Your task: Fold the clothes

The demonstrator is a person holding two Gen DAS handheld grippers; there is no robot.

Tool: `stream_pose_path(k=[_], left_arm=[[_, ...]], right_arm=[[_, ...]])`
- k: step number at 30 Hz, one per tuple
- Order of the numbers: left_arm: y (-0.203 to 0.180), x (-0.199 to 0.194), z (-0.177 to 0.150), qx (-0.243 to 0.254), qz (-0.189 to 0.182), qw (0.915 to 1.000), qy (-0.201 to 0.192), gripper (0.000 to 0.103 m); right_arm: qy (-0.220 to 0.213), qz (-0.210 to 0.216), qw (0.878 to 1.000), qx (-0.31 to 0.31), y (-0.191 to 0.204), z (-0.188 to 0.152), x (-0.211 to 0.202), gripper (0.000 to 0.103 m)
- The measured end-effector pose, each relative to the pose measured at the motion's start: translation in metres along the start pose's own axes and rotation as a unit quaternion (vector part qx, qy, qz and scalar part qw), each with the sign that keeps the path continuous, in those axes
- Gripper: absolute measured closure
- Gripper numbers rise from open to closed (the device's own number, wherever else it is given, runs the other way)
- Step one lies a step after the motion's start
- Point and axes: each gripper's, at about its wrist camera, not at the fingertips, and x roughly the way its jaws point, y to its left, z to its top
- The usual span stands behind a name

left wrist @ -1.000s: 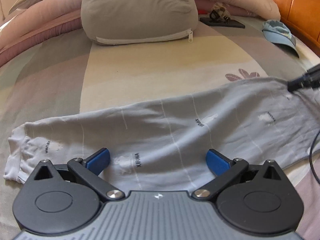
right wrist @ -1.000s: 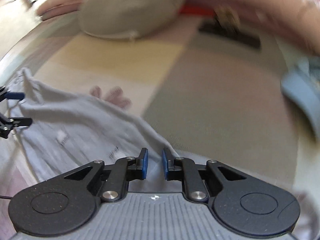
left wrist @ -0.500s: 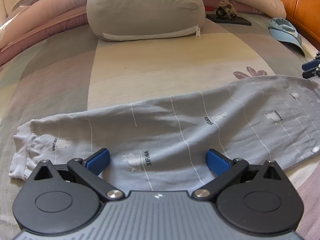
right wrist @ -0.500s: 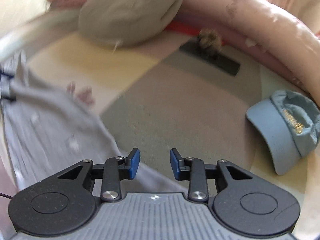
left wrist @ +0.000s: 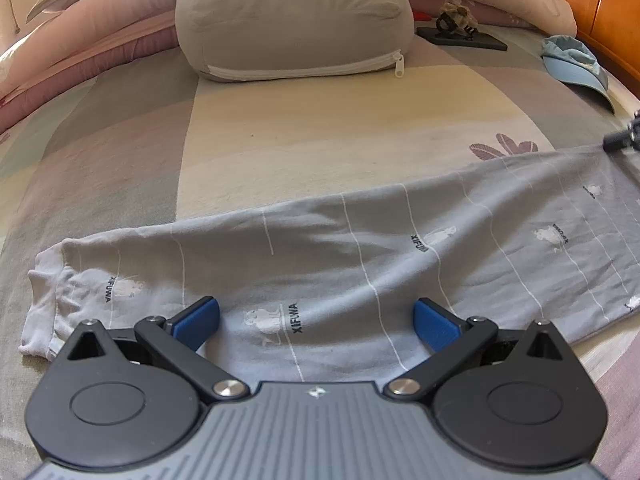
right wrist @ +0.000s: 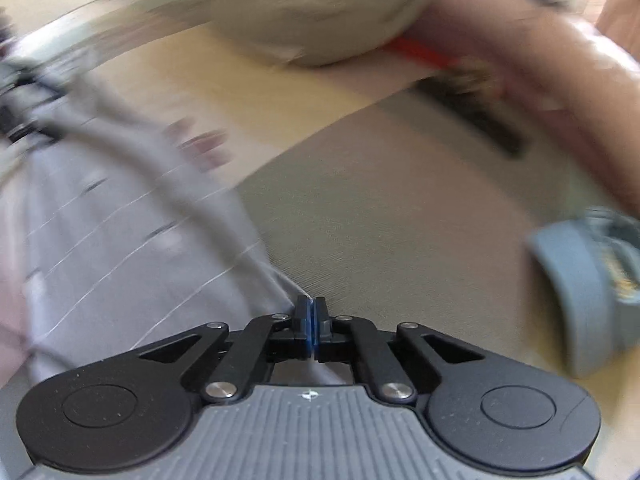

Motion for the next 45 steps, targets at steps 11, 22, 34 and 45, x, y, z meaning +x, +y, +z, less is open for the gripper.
stream_pose_path(k=[11,22,34,45], left_arm=[[0.006,-0.004,0.001,-0.004,0.002,1.0000,-0.008,0.001],[0.047,-0.002,0.013,-0.033,0.050,0.9978,-0.027,0.001],[0.078,-0.015,-0.019,-0.090,0.031,0.9954,-0.011,0.001],[0.083,-0.028,-0.014,-0.096,0.043,0.9935,-0.042,0.001]], right_arm=[[-0.020,0.050,0.998,0.041,0.050,0.017,-0.008,0.075],[-0.067,0.144,0.987,-0.025,0.133,0.089,0.041,0.072],[-0.087,0.191,0.970,-0.123,0.224,0.175,0.100,0.065],[-0.101,0.197,0.957,-0.185,0.263,0.161,0.096,0.065]])
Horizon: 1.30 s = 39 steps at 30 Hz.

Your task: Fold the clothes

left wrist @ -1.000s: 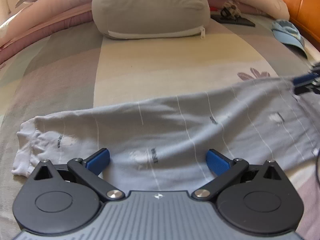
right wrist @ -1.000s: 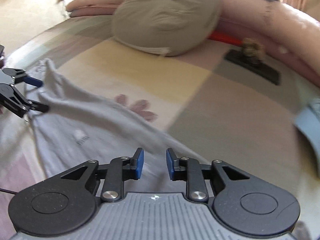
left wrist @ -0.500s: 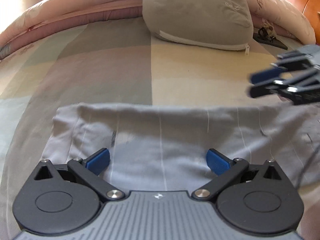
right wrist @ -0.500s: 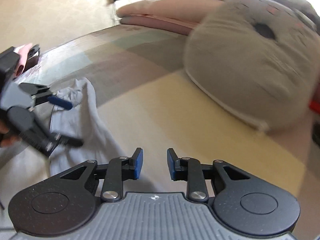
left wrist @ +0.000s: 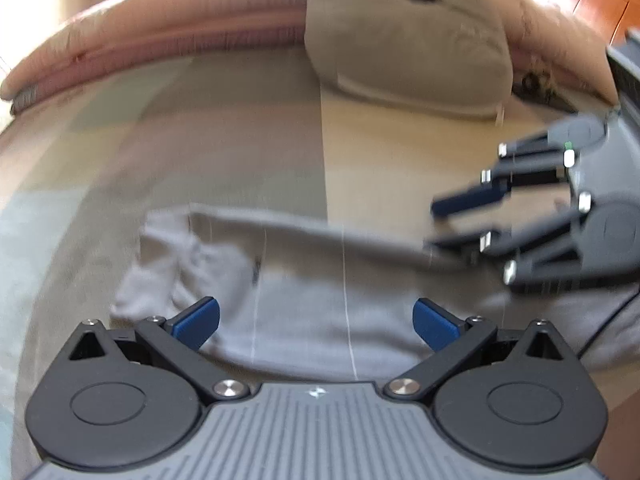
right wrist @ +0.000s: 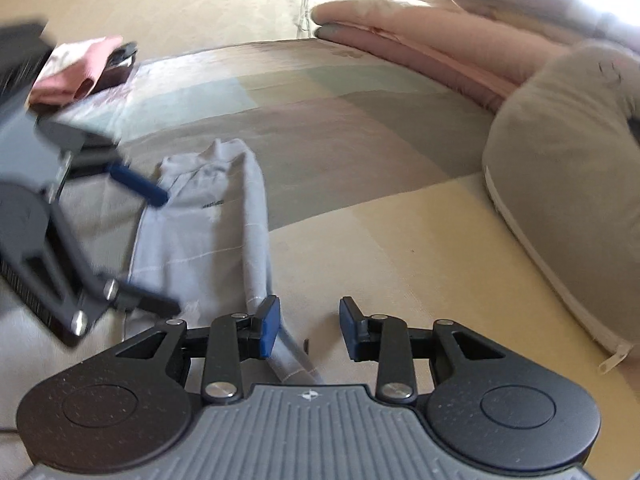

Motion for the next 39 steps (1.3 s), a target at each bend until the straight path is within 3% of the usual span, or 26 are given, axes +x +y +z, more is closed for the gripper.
stream_pose_path(k=[7,12,16,19,22,25,30,33,37,39], left_arm=[[0.006,0.018,-0.008,-0.014,0.008,0.9998,0.012,0.001],[0.006,0.016,-0.011,-0.016,0.010,0.9998,0.007,0.001],[0.006,0.017,-0.012,-0.018,0.011,0.9998,0.004,0.000],[0.006,0.017,-0.013,-0.019,0.010,0.9998,0.001,0.000],[0.006,0.016,-0.014,-0.020,0.010,0.9998,0.000,0.001],[0.007,0.015,-0.015,-0.019,0.009,0.9998,-0.001,0.001],[0.009,0.011,-0.019,-0.017,0.007,0.9998,0.002,0.001],[0.012,0.006,-0.018,-0.020,0.005,0.9998,0.005,0.001],[0.015,0.000,-0.006,-0.021,-0.014,0.9995,-0.018,0.001],[0.016,0.001,0.003,-0.016,-0.026,0.9989,-0.036,0.001]], right_arm=[[-0.012,0.001,0.999,-0.034,0.017,-0.006,-0.007,0.066],[-0.018,0.019,0.998,-0.056,0.027,-0.010,-0.006,0.082],[-0.024,0.007,0.994,-0.108,0.042,-0.012,-0.005,0.095],[-0.031,-0.011,0.994,-0.106,0.039,-0.009,-0.004,0.099],[-0.039,-0.064,0.995,-0.067,0.019,0.000,0.000,0.099],[-0.043,-0.027,0.999,0.002,-0.008,0.010,-0.002,0.098],[-0.057,-0.032,0.998,0.022,-0.011,0.011,-0.006,0.091],[-0.064,-0.001,0.997,0.032,-0.008,0.014,-0.014,0.089],[-0.047,0.009,0.999,0.026,0.000,0.010,-0.028,0.072],[-0.036,0.000,0.999,0.037,-0.001,0.001,-0.040,0.068]])
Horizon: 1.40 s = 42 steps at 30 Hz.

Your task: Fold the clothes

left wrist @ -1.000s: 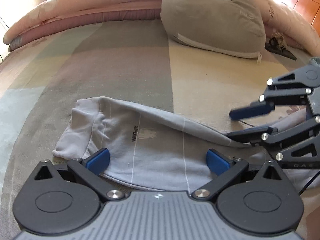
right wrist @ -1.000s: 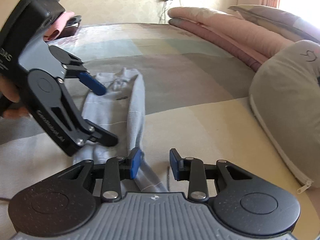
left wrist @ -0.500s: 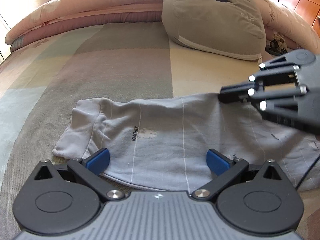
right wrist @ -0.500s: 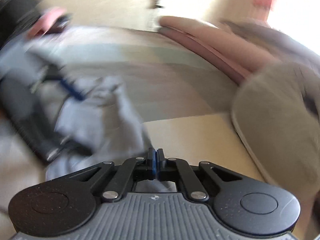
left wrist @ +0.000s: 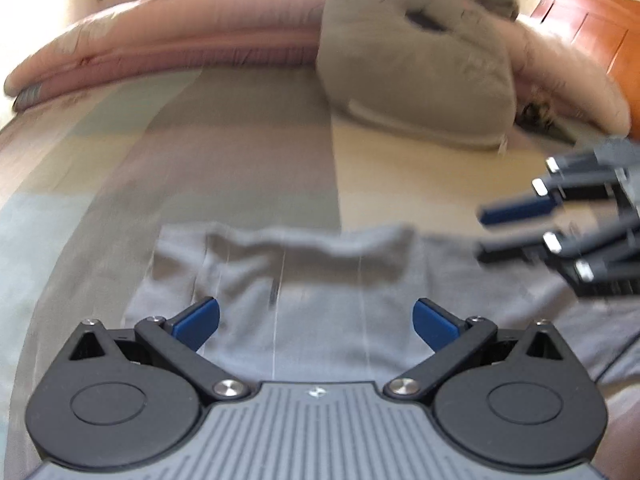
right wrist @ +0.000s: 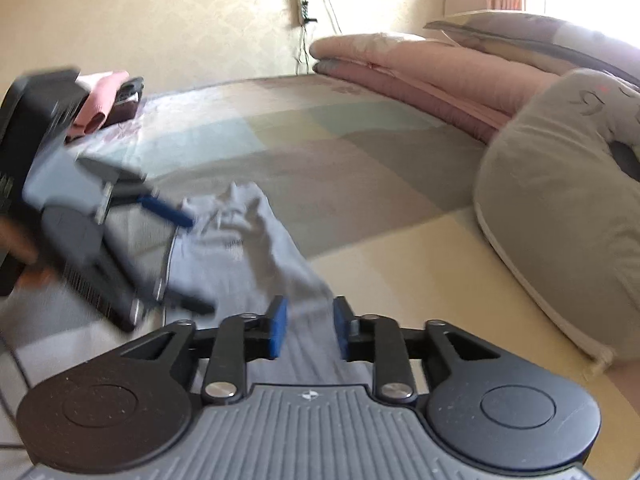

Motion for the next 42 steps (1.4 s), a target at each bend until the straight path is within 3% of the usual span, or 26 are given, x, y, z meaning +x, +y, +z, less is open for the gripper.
stream_pose_path(k=[2,4,6,8,14,18,21,24,27,30,34,36,42], left_arm=[[-0.004,0.010,0.008,0.008,-0.020,0.9997,-0.006,0.001],[-0.007,0.025,0.013,0.012,-0.050,0.9987,0.003,0.001],[-0.007,0.039,0.012,0.019,-0.045,0.9985,0.023,0.001],[-0.003,0.041,0.005,0.041,-0.025,0.9987,0.019,0.000],[0.011,0.026,0.008,0.015,0.018,0.9993,0.030,0.001],[-0.015,0.022,0.014,0.055,-0.018,0.9983,0.013,0.001],[-0.026,0.039,0.018,0.065,-0.032,0.9969,0.031,0.001],[-0.007,0.057,0.024,0.028,-0.006,0.9991,0.030,0.000],[0.013,0.055,0.034,-0.016,0.045,0.9983,0.034,0.001],[0.013,0.030,0.026,-0.009,0.012,0.9998,0.013,0.001],[-0.004,0.021,0.001,0.058,-0.026,0.9977,0.024,0.001],[-0.001,0.018,-0.012,0.062,-0.023,0.9975,0.028,0.000],[0.017,-0.001,-0.011,0.021,0.003,0.9991,0.038,0.001]], right_arm=[[0.015,-0.013,1.000,0.023,-0.007,-0.011,-0.012,0.055],[0.032,-0.023,0.998,0.054,-0.015,-0.025,-0.021,0.048],[0.045,-0.032,0.995,0.087,-0.025,-0.040,-0.030,0.043],[0.057,-0.045,0.990,0.120,-0.033,-0.054,-0.037,0.032],[0.066,-0.100,0.974,0.193,-0.052,-0.088,-0.065,0.025],[0.061,-0.115,0.968,0.214,-0.051,-0.098,-0.076,0.021],[0.062,-0.118,0.968,0.213,-0.046,-0.100,-0.078,0.017],[0.074,-0.127,0.967,0.207,-0.039,-0.101,-0.081,0.017],[0.085,-0.141,0.965,0.202,-0.036,-0.106,-0.085,0.016],[0.096,-0.158,0.962,0.200,-0.036,-0.113,-0.088,0.015],[0.103,-0.158,0.960,0.206,-0.033,-0.123,-0.085,0.007],[0.103,-0.160,0.961,0.199,-0.028,-0.123,-0.082,0.000],[0.101,-0.167,0.961,0.194,-0.023,-0.124,-0.076,0.000]])
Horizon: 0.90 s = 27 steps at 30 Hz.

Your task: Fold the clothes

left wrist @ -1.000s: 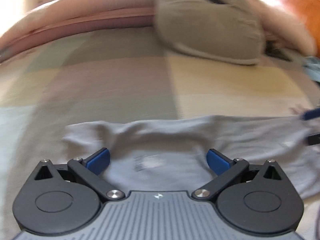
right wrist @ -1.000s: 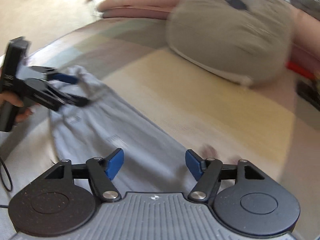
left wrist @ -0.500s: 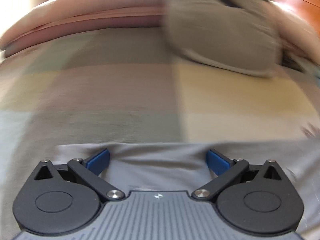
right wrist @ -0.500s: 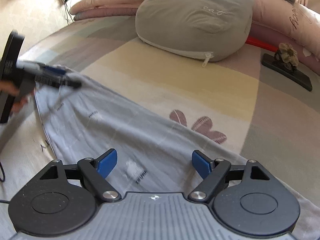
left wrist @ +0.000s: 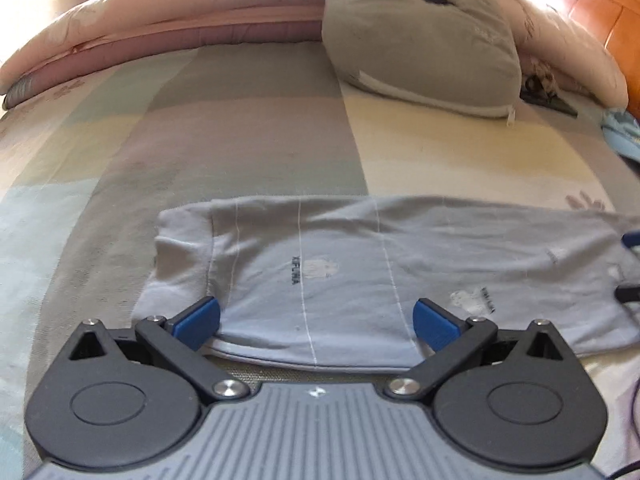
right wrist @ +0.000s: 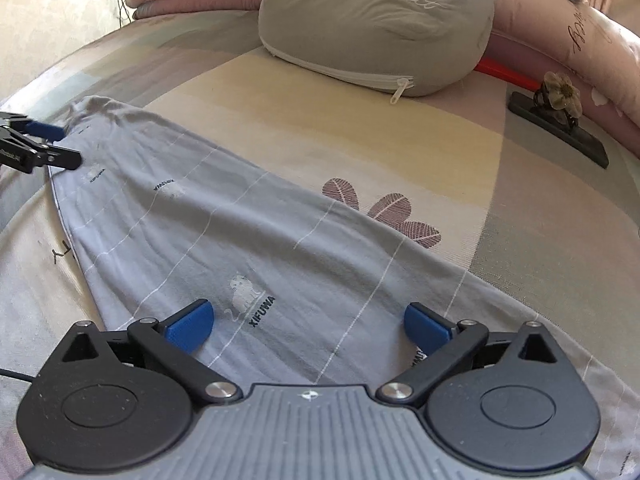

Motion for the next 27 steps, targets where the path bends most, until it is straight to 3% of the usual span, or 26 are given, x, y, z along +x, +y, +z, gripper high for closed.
stream_pose_path(k=[6,9,10,13,16,19,24,25,27], left_arm=[[-0.024,0.016,0.020,0.042,-0.035,0.9983,-0.022,0.001],[-0.024,0.040,0.022,0.046,0.000,0.9989,0.004,0.000],[-0.017,0.040,0.024,0.022,0.002,0.9998,0.001,0.000],[-0.007,0.033,0.036,-0.033,0.057,0.9978,-0.005,0.001],[-0.024,0.022,0.045,-0.027,-0.023,0.9993,-0.014,0.001],[-0.065,0.016,0.054,0.008,-0.109,0.9939,-0.011,0.001],[-0.136,0.028,0.062,0.015,-0.271,0.9623,0.016,0.001],[-0.144,0.032,0.062,0.014,-0.274,0.9614,0.022,0.001],[-0.147,0.045,0.062,0.010,-0.237,0.9705,0.039,0.001]], right_arm=[[0.028,-0.014,0.999,0.011,0.003,0.009,-0.004,0.000],[0.034,-0.028,0.999,0.008,0.007,0.007,-0.025,0.000],[0.033,-0.040,0.999,0.009,0.008,0.004,-0.036,0.000],[0.030,-0.082,0.996,0.026,0.007,-0.007,-0.071,0.000],[0.028,-0.117,0.991,0.056,0.005,-0.019,-0.100,0.000],[0.013,-0.138,0.987,0.082,0.005,-0.028,-0.121,0.000],[-0.023,-0.146,0.983,0.112,0.011,-0.041,-0.152,0.000],[-0.027,-0.150,0.982,0.113,0.012,-0.045,-0.158,0.000],[-0.034,-0.160,0.980,0.114,0.014,-0.054,-0.170,0.000]])
